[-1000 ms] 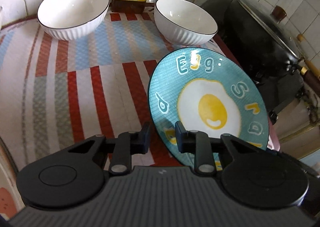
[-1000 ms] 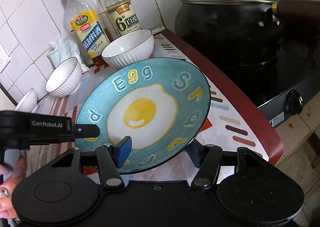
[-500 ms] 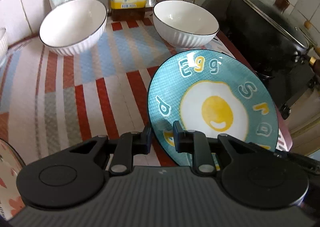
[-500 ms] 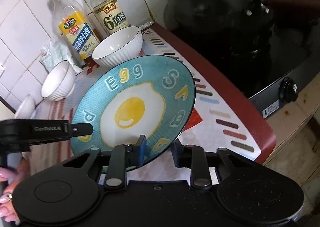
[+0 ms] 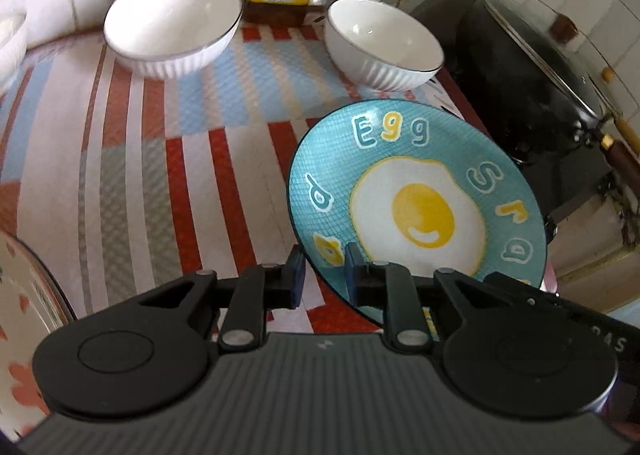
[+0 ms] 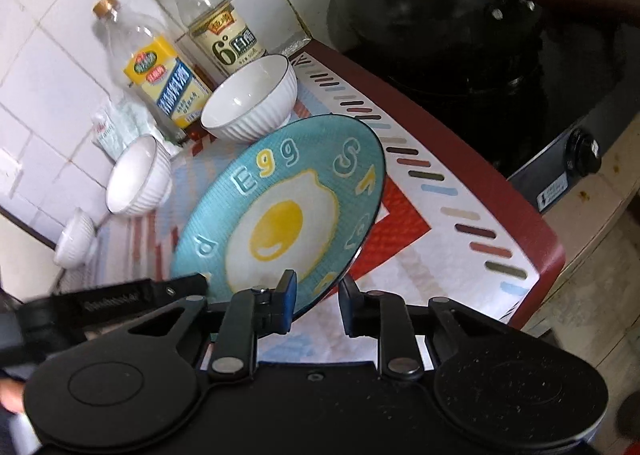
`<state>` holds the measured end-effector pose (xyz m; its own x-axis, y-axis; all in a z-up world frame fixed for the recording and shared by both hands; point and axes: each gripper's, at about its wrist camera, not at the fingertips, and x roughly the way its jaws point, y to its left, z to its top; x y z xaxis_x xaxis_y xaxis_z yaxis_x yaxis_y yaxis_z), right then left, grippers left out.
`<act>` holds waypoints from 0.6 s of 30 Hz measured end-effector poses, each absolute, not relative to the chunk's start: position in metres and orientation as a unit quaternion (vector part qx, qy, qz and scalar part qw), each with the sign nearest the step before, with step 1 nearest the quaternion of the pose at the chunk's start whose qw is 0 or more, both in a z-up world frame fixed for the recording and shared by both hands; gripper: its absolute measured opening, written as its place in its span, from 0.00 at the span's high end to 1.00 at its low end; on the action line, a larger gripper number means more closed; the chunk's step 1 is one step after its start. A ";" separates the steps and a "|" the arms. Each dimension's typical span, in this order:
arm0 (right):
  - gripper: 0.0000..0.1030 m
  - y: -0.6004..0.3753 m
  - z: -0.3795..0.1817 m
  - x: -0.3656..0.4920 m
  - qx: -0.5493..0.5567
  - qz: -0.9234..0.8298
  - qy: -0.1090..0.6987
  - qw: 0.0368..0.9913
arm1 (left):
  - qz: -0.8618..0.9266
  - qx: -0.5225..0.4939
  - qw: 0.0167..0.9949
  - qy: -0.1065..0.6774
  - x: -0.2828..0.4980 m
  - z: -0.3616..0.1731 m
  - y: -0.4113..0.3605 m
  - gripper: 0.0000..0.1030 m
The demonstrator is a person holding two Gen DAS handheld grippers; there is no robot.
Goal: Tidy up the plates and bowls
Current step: 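Lift the blue egg plate and carry it toward the plate stack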
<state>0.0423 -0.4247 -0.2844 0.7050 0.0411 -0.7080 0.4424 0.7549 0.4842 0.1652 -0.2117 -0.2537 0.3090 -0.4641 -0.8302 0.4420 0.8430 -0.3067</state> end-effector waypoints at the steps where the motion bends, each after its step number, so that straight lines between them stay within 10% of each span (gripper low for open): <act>1: 0.76 -0.425 -0.284 0.042 0.334 -0.117 0.364 0.861 | -0.276 -0.022 0.803 0.527 0.166 -0.256 -0.211 0.80; 18: 0.80 -0.425 -0.293 0.048 0.317 -0.148 0.380 0.856 | -0.281 -0.004 0.805 0.522 0.194 -0.268 -0.227 0.76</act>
